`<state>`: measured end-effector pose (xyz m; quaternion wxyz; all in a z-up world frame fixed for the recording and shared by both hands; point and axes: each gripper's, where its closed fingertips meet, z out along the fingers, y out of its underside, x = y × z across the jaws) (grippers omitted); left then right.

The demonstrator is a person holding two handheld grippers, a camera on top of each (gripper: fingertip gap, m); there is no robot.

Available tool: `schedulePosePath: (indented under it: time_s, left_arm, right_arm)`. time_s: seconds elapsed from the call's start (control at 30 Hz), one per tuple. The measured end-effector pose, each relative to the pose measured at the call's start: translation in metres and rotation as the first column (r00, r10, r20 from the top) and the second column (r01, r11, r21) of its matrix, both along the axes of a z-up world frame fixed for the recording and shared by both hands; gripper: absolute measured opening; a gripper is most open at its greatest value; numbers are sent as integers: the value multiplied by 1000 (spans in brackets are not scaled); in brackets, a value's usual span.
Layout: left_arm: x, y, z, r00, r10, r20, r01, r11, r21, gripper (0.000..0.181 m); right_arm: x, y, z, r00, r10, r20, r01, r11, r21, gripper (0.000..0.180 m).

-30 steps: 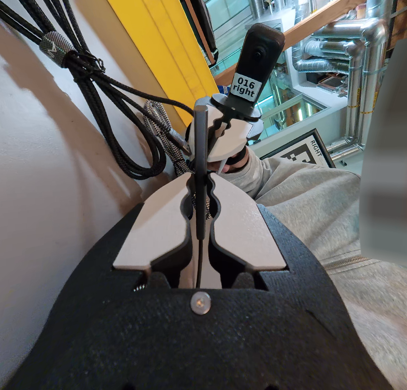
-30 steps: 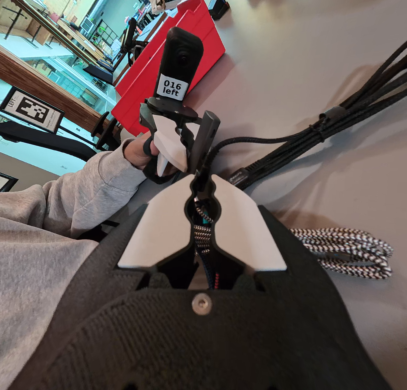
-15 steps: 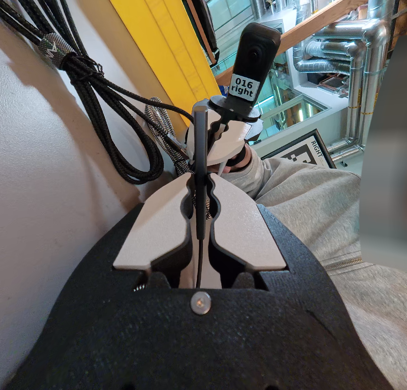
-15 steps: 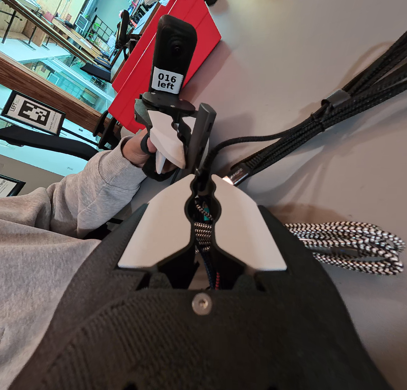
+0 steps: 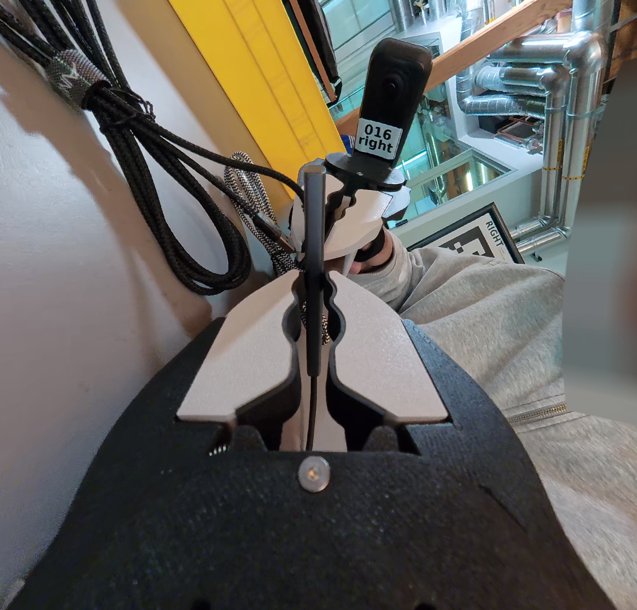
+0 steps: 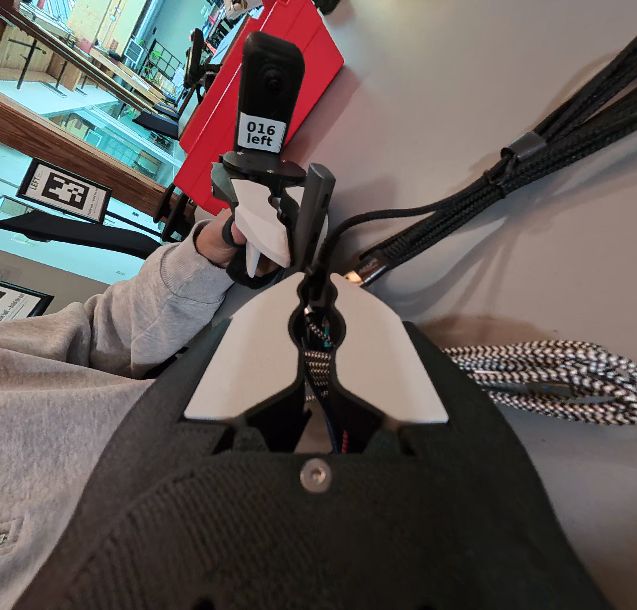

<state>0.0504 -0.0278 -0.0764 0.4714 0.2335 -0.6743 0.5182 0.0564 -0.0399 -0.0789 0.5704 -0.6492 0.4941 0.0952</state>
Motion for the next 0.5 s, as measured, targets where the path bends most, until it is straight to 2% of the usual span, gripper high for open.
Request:
schedulePosePath:
  time_s: [0.5]
  left_arm:
    - [-1, -1, -2, 1000, -6, 12, 6, 1000, 12, 9]
  right_arm:
    - [-3, 0, -4, 998, 31, -60, -29, 999, 23, 9]
